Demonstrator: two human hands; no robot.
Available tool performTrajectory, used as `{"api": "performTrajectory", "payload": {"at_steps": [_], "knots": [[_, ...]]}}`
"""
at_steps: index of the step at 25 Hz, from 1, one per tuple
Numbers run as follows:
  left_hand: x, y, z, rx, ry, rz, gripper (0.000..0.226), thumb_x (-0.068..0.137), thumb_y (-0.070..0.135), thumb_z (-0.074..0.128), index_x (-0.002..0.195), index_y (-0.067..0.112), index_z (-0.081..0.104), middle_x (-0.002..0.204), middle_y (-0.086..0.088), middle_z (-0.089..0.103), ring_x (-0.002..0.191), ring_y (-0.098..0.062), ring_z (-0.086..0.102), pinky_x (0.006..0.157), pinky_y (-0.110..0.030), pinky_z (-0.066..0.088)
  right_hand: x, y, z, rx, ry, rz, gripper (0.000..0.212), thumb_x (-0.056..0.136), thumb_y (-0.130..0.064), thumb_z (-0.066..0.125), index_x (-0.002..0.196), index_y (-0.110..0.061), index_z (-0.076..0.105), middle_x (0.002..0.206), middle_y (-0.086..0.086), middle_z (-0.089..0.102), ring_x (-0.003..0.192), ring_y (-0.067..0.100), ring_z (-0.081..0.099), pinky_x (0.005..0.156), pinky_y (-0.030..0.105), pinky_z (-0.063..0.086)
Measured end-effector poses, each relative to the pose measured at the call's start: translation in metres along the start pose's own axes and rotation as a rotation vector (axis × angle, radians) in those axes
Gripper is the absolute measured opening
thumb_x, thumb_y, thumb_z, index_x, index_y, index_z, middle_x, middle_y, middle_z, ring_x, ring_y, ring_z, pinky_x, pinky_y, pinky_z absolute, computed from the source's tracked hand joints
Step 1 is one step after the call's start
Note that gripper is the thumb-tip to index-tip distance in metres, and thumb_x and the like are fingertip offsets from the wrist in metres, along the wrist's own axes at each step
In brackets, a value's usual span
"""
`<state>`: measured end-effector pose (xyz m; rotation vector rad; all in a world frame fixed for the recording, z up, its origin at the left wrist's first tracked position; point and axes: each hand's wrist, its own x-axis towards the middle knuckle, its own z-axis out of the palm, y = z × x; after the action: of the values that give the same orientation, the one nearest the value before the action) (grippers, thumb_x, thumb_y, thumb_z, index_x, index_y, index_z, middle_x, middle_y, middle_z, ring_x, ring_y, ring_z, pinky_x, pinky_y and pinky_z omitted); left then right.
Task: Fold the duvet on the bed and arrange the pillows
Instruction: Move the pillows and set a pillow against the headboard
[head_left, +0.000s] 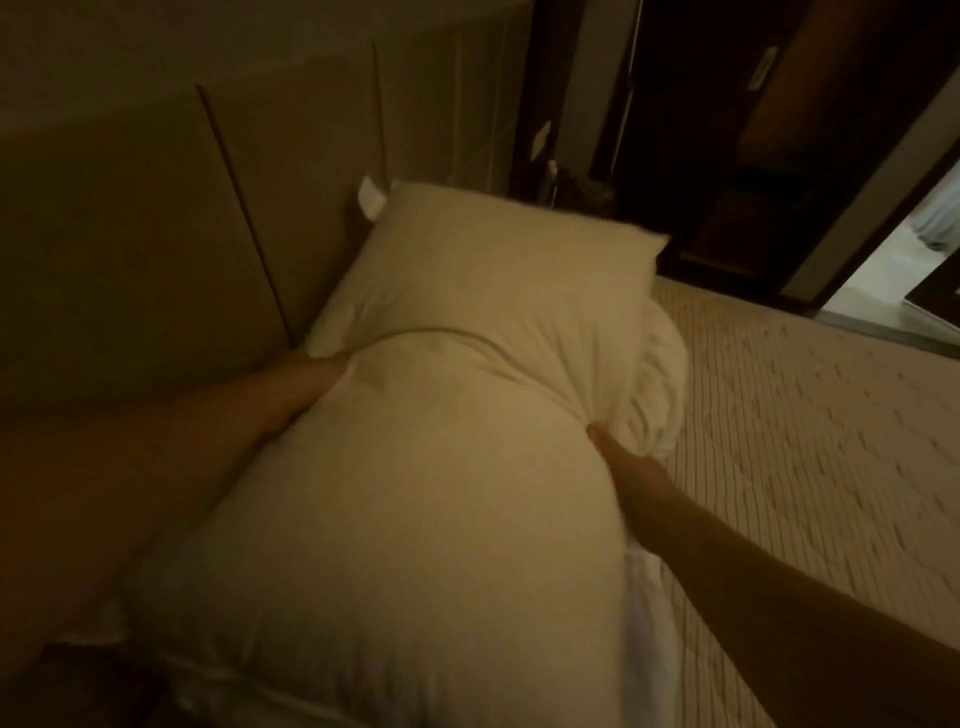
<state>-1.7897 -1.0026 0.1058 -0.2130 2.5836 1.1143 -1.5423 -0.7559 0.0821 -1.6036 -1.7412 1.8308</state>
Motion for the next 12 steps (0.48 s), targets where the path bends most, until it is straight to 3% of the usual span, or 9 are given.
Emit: {"api": "performTrajectory", "payload": {"at_steps": [1, 2, 3, 4, 7, 8, 10, 12], "knots": [[0.009, -0.011, 0.007, -0.028, -0.010, 0.009, 0.083, 0.088, 0.056, 0.059, 0.152, 0.013, 0.027, 0.154, -0.014, 0.032, 0.140, -0.033, 0.034, 0.109, -0.038, 0.033, -0.005, 0.002, 0.005, -0.148, 0.136, 0.035, 0.117, 0.060, -0.073, 0.075, 0.147, -0.012, 0.028, 0.146, 0.016, 0.041, 0.130, 0.037, 0.043, 0.099, 0.046, 0.041], [0.011, -0.019, 0.014, -0.064, -0.022, 0.018, 0.084, 0.088, 0.059, 0.056, 0.154, 0.018, 0.021, 0.158, -0.013, 0.025, 0.143, -0.032, 0.028, 0.114, -0.039, 0.027, -0.009, 0.003, 0.012, -0.322, 0.277, -0.016, 0.111, 0.060, -0.072, 0.075, 0.145, -0.014, 0.031, 0.145, 0.016, 0.039, 0.131, 0.037, 0.040, 0.103, 0.050, 0.039], [0.013, -0.028, 0.020, -0.052, -0.018, 0.012, 0.085, 0.089, 0.063, 0.052, 0.154, 0.022, 0.017, 0.160, -0.011, 0.019, 0.146, -0.031, 0.021, 0.117, -0.040, 0.021, -0.015, 0.001, 0.021, -0.407, 0.310, -0.133, 0.104, 0.061, -0.072, 0.072, 0.141, -0.015, 0.036, 0.142, 0.014, 0.041, 0.130, 0.035, 0.041, 0.104, 0.050, 0.039], [0.014, -0.036, 0.021, -0.035, -0.020, 0.002, 0.086, 0.088, 0.067, 0.048, 0.155, 0.024, 0.015, 0.161, -0.011, 0.015, 0.147, -0.030, 0.017, 0.119, -0.041, 0.016, -0.017, -0.005, 0.029, -0.360, 0.231, -0.195, 0.099, 0.063, -0.074, 0.068, 0.137, -0.013, 0.041, 0.139, 0.013, 0.045, 0.125, 0.033, 0.045, 0.102, 0.048, 0.041], [0.013, -0.031, 0.015, 0.007, -0.057, -0.045, 0.100, 0.074, 0.083, 0.043, 0.154, 0.030, 0.015, 0.161, -0.012, 0.015, 0.146, -0.034, 0.019, 0.118, -0.045, 0.018, -0.025, -0.025, 0.039, -0.277, -0.085, -0.118, 0.097, 0.079, -0.077, 0.049, 0.143, -0.005, 0.040, 0.141, 0.015, 0.049, 0.123, 0.033, 0.051, 0.099, 0.039, 0.043], [0.008, -0.025, 0.013, 0.021, -0.040, -0.027, 0.101, 0.073, 0.083, 0.045, 0.154, 0.030, 0.017, 0.160, -0.014, 0.018, 0.145, -0.036, 0.022, 0.117, -0.046, 0.020, -0.025, -0.027, 0.035, -0.309, -0.081, -0.161, 0.087, 0.087, -0.072, 0.043, 0.142, -0.006, 0.042, 0.142, 0.015, 0.050, 0.126, 0.033, 0.050, 0.102, 0.039, 0.041], [-0.011, -0.004, 0.009, -0.024, 0.015, 0.068, 0.100, 0.072, 0.082, 0.049, 0.152, 0.027, 0.026, 0.156, -0.017, 0.027, 0.141, -0.038, 0.029, 0.115, -0.046, 0.025, -0.031, -0.027, 0.019, -0.302, 0.058, -0.379, 0.063, 0.095, -0.063, 0.038, 0.120, -0.011, 0.062, 0.119, 0.010, 0.065, 0.111, 0.029, 0.060, 0.093, 0.038, 0.047], [-0.037, 0.026, 0.010, -0.048, 0.077, 0.240, 0.113, 0.058, 0.088, 0.042, 0.150, 0.025, 0.030, 0.153, -0.014, 0.033, 0.138, -0.036, 0.033, 0.114, -0.048, 0.027, -0.036, -0.027, -0.004, -0.093, 0.228, -0.528, 0.053, 0.096, -0.058, 0.041, 0.083, -0.012, 0.064, 0.083, 0.004, 0.067, 0.083, 0.025, 0.064, 0.073, 0.033, 0.050]]}}
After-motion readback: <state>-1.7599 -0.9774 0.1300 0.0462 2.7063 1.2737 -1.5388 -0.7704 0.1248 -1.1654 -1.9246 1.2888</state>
